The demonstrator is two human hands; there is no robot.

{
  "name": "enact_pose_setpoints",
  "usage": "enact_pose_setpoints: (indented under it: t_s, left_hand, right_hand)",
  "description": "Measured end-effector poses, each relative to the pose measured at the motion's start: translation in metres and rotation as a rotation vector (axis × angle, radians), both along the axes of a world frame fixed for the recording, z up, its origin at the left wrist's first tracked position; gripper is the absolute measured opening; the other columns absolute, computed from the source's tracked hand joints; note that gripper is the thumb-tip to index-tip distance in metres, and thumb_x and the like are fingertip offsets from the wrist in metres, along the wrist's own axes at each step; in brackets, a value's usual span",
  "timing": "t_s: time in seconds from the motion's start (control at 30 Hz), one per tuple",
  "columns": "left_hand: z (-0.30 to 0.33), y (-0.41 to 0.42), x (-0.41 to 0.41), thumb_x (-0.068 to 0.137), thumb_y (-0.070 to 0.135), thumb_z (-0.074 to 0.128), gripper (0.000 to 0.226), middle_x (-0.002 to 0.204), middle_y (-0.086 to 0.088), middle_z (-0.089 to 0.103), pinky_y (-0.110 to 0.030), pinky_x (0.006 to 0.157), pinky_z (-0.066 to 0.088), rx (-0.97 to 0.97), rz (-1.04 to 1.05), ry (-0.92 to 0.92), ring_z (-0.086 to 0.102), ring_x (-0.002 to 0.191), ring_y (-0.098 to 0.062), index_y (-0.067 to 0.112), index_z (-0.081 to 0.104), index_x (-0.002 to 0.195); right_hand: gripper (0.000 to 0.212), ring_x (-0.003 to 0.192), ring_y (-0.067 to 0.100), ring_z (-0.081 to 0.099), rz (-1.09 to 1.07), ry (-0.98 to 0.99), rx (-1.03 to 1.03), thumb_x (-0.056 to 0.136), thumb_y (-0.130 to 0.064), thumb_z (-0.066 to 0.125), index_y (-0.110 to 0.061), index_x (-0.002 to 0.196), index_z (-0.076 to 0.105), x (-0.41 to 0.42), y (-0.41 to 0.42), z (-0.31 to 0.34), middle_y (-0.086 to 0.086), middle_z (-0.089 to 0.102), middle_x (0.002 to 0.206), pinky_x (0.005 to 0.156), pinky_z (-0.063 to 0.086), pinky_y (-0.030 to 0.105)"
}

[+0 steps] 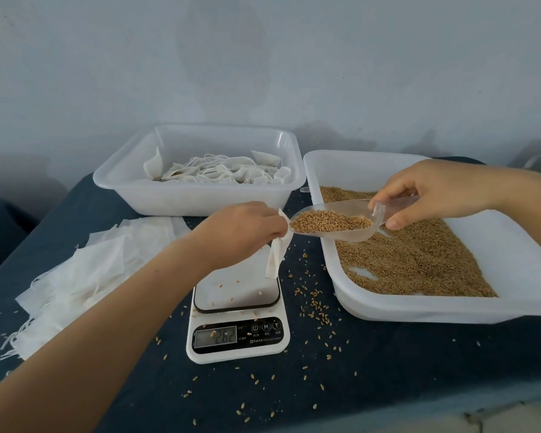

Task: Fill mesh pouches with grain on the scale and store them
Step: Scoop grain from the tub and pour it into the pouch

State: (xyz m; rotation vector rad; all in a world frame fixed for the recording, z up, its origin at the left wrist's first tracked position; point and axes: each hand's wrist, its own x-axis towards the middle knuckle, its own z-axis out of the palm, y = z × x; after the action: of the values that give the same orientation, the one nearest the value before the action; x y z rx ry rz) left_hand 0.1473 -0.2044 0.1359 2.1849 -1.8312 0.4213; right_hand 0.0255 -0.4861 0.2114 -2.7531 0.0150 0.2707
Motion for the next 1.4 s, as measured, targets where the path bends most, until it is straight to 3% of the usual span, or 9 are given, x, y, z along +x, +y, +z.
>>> enact_pose_setpoints:
  t_s: [0.13, 0.27, 0.5, 0.63, 0.9, 1.13, 1.3, 1.4]
  left_hand:
    - [0.006, -0.003, -0.001, 0.076, -0.006, 0.07, 0.014, 0.084, -0.01, 0.065, -0.036, 0.058, 0.053, 0.018, -0.062, -0.043, 0.06, 0.071, -0.028, 0.006, 0.069, 0.084]
    - [0.008, -0.005, 0.0, 0.087, 0.003, 0.061, 0.01, 0.086, -0.011, 0.065, -0.042, 0.065, 0.051, -0.008, -0.033, 0.004, 0.059, 0.079, -0.03, 0.004, 0.065, 0.096]
    - [0.012, -0.01, -0.002, 0.093, 0.014, 0.054, 0.013, 0.086, -0.003, 0.064, -0.031, 0.067, 0.039, 0.028, -0.015, 0.036, 0.054, 0.083, -0.021, 0.009, 0.064, 0.101]
    - [0.013, -0.01, -0.004, 0.092, 0.014, 0.055, 0.011, 0.087, -0.001, 0.063, -0.033, 0.071, 0.043, 0.034, 0.005, 0.088, 0.054, 0.083, -0.019, 0.011, 0.063, 0.099]
    - [0.012, -0.008, -0.004, 0.091, 0.017, 0.057, 0.009, 0.088, 0.0, 0.063, -0.03, 0.072, 0.042, 0.028, 0.053, 0.16, 0.052, 0.08, -0.016, 0.013, 0.062, 0.098]
    - [0.009, -0.003, -0.004, 0.089, 0.016, 0.061, 0.005, 0.082, 0.006, 0.059, -0.022, 0.064, 0.034, -0.013, 0.055, 0.185, 0.043, 0.07, -0.009, 0.013, 0.061, 0.093]
    - [0.008, 0.0, -0.004, 0.088, 0.015, 0.062, 0.004, 0.081, 0.012, 0.054, -0.013, 0.061, 0.032, -0.029, 0.047, 0.202, 0.037, 0.069, -0.005, 0.014, 0.062, 0.092]
    - [0.007, 0.0, -0.004, 0.088, 0.015, 0.063, 0.005, 0.083, 0.01, 0.057, -0.014, 0.06, 0.031, -0.031, 0.048, 0.217, 0.039, 0.066, -0.006, 0.014, 0.063, 0.093]
  right_hand:
    - [0.029, 0.086, -0.018, 0.056, 0.007, -0.014, -0.022, 0.075, -0.028, 0.078, -0.041, 0.1, 0.07, 0.0, 0.001, 0.002, -0.03, 0.066, 0.095, 0.067, 0.033, -0.006]
    - [0.029, 0.089, -0.019, 0.054, 0.007, -0.022, -0.051, 0.076, -0.03, 0.077, -0.042, 0.1, 0.069, -0.002, 0.0, 0.003, -0.028, 0.065, 0.098, 0.068, 0.032, -0.006]
    - [0.031, 0.093, -0.018, 0.054, 0.006, -0.002, -0.078, 0.076, -0.03, 0.077, -0.04, 0.104, 0.069, -0.001, 0.001, 0.001, -0.027, 0.065, 0.102, 0.072, 0.038, 0.0]
    - [0.031, 0.089, -0.021, 0.053, 0.017, -0.008, -0.073, 0.075, -0.031, 0.077, -0.046, 0.1, 0.065, -0.001, 0.004, 0.001, -0.028, 0.064, 0.098, 0.07, 0.036, -0.002]
    - [0.027, 0.092, -0.007, 0.056, 0.056, 0.033, -0.176, 0.075, -0.037, 0.076, -0.047, 0.097, 0.066, 0.009, 0.017, 0.012, -0.028, 0.062, 0.096, 0.078, 0.04, 0.017]
    - [0.026, 0.088, -0.01, 0.054, 0.101, 0.057, -0.272, 0.078, -0.036, 0.074, -0.036, 0.103, 0.069, 0.021, 0.032, 0.023, -0.024, 0.063, 0.097, 0.069, 0.034, 0.011]
    - [0.019, 0.074, -0.023, 0.05, 0.147, 0.07, -0.284, 0.077, -0.032, 0.075, -0.041, 0.091, 0.064, 0.025, 0.04, 0.029, -0.025, 0.062, 0.084, 0.063, 0.034, 0.0]
    - [0.019, 0.078, -0.016, 0.054, 0.152, 0.063, -0.316, 0.077, -0.034, 0.075, -0.041, 0.092, 0.065, 0.025, 0.044, 0.033, -0.024, 0.063, 0.086, 0.064, 0.036, 0.003]
